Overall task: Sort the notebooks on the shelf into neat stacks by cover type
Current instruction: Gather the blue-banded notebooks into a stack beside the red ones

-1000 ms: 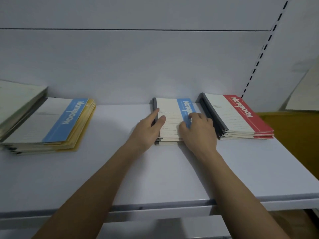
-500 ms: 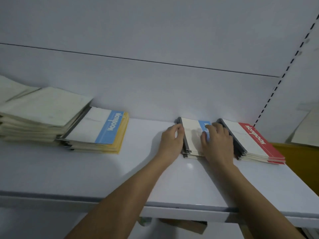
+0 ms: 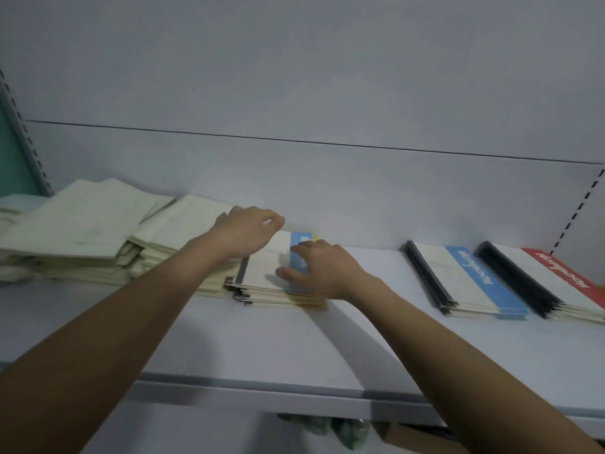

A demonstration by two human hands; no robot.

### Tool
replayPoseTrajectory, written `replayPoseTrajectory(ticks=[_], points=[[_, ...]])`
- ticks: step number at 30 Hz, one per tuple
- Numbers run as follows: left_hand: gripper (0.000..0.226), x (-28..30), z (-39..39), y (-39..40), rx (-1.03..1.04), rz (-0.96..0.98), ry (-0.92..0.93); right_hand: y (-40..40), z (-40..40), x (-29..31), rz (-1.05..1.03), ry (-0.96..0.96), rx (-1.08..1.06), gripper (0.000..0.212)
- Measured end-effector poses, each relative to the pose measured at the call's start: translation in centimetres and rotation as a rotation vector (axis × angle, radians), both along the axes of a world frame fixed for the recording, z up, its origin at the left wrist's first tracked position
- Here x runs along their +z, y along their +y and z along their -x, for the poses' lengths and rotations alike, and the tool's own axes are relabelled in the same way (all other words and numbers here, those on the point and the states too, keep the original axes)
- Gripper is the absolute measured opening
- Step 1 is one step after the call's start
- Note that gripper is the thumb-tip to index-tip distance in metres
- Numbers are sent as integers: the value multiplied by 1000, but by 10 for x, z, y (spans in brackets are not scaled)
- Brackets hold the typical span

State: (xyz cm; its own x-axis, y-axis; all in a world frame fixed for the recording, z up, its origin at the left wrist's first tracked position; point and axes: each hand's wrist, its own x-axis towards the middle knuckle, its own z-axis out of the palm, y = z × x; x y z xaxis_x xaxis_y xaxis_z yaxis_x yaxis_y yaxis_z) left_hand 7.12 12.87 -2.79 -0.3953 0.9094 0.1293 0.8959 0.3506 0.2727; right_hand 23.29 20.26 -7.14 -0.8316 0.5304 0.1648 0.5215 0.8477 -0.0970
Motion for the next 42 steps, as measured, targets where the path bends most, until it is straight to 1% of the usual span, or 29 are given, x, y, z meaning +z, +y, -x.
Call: replayPoseTrajectory(ticks=[2,4,7,9,11,14,16,17,18,19,20,21,22,23,24,25,26,27,29,30,31,32,33,34,35,38,39,40,42], points=[[47,-7,16,-7,6,45,45,-5,27,2,62,-101,-14,75],[47,-16,30,-12,27,75,70,-8,43,-6,115,-180,-23,85],[46,-31,50,-20,9,72,82,-20,44,-26,118,-120,-24,91],[46,-42,56,-24,-23,34,119,-34,30,-37,120,-96,-4,102],[48,-47,59,-23,-33,26,126,-46,12,-37,131,-121,4,108],[50,-45,59,-19,-37,26,126,-56,-4,-27,153,-180,-10,106],[47,-42,55,-19,-39,-58,142,-60,-5,-22,169,-225,-12,111],[44,-40,51,-20,-50,-140,139,-63,-4,-20,154,-242,-4,111],[40,-36,47,-21,-70,-237,115,-65,-2,-17,129,-250,2,107],[34,-30,42,-23,-91,-334,74,-66,-2,-14,116,-245,5,96],[30,-25,37,-26,-99,-412,20,-65,-2,-9,148,-232,-8,80],[28,-18,32,-29,-91,-456,-39,-64,-3,-3,232,-170,-33,61],[32,-12,28,-34,-71,-472,-103,-61,-4,3,336,-50,-71,42],[37,-6,24,-40,-52,-467,-179,-56,-5,8,420,105,-120,30],[42,-1,20,-45,-38,-433,-266,-54,-6,15,453,248,-181,35],[47,3,16,-51,-32,-369,-368,-53,-6,23,428,352,-243,43],[52,5,12,-55,-36,-282,-500,-51,-6,28,377,422,-285,46],[58,7,10,-57,-50,-191,-692,-52,-4,31,319,463,-299,46],[68,11,9,-56,-112,-48,-1193,-59,3,37,222,475,-228,42],[70,13,9,-55,-132,-47,-1415,-66,8,40,177,447,-164,36],[66,16,11,-53,-142,-92,-1573,-71,13,40,107,385,-113,30],[55,19,13,-51,-142,-159,-1623,-75,18,38,16,303,-85,33],[42,22,16,-49,-124,-227,-1588,-76,22,36,-63,219,-91,45],[34,24,18,-49,-100,-289,-1530,-74,25,32,-110,164,-134,56],[33,25,22,-49,-79,-339,-1471,-71,26,30,-96,159,-171,65],[29,22,37,-50,7,-478,-1351,-53,25,14,140,253,-247,100],[26,20,43,-50,47,-529,-1319,-49,23,8,203,242,-289,107],[24,17,50,-49,80,-577,-1291,-47,23,0,240,207,-308,106],[20,13,65,-45,127,-658,-1274,-51,24,-19,235,107,-252,87]])
